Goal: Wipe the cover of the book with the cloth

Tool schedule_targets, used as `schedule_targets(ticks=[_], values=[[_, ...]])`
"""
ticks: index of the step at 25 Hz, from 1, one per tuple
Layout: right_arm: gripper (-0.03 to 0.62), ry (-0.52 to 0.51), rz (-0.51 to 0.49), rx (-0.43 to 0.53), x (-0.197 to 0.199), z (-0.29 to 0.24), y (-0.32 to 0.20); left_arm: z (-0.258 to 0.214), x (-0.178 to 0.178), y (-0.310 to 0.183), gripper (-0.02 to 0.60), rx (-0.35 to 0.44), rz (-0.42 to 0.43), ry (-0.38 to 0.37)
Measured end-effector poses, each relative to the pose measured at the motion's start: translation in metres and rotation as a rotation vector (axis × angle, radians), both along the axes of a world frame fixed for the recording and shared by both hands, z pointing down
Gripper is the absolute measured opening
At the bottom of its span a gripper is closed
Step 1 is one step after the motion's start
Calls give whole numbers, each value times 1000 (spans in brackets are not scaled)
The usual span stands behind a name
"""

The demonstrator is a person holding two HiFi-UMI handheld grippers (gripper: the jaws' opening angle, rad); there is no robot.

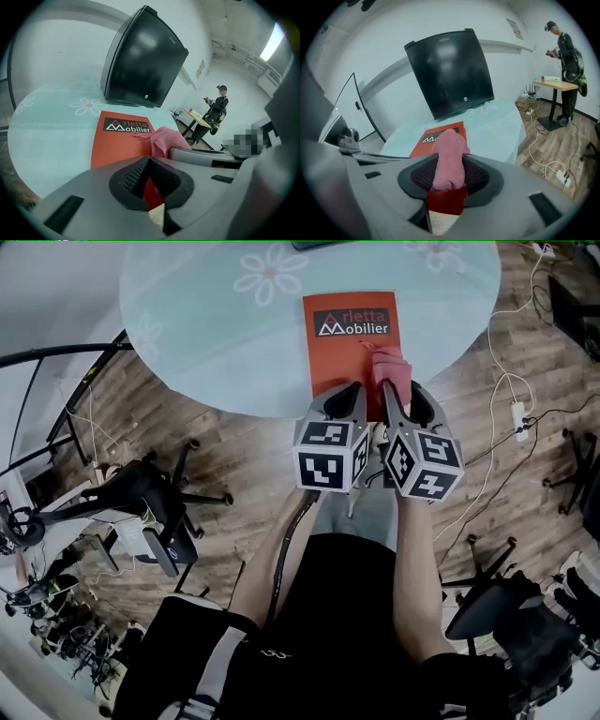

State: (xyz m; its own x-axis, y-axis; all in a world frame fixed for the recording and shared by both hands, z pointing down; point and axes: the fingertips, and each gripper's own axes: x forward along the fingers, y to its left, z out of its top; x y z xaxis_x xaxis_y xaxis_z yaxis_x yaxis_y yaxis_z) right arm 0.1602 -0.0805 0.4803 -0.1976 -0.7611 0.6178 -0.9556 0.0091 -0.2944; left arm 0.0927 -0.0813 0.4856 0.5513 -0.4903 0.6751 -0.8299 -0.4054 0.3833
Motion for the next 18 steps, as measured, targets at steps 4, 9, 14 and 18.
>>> schedule_targets(ticks=[4, 9, 14, 18], values=[[156, 34, 25, -16, 17, 2, 6, -1, 9, 2, 12, -3, 10, 14], [155, 81, 22, 29, 15, -14, 4, -2, 2, 5, 12, -6, -7, 27], [156, 75, -71, 63, -26, -26, -4, -3, -35, 4, 13, -8, -93, 41], [156, 53, -166, 70, -65, -28, -6, -1, -83, -3, 12, -14, -236, 59]])
